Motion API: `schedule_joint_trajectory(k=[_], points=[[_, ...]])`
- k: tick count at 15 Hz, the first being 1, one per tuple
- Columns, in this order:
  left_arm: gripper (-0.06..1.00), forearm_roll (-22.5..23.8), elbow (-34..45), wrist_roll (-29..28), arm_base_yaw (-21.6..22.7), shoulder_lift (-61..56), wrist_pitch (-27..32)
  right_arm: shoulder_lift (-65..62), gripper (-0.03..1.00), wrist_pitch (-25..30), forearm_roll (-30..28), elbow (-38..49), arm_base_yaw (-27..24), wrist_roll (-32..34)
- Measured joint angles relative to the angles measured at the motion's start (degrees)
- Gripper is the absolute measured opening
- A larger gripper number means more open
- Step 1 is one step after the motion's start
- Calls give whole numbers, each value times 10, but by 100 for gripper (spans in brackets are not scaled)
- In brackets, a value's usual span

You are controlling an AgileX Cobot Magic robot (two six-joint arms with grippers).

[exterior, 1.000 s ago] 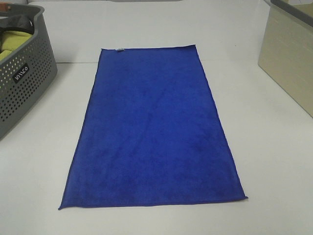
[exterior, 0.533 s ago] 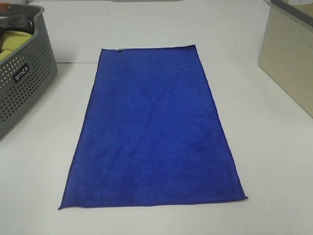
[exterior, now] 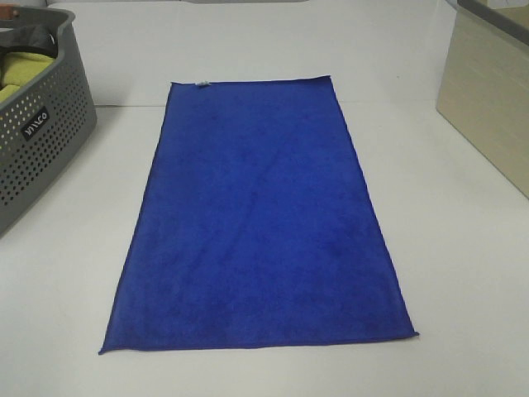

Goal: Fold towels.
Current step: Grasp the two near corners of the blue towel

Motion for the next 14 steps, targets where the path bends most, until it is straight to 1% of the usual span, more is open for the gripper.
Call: schedule_joint_trajectory(k=[14], points=[[59,-4,0,0,0,0,0,0,78,0,0,0,0,0]])
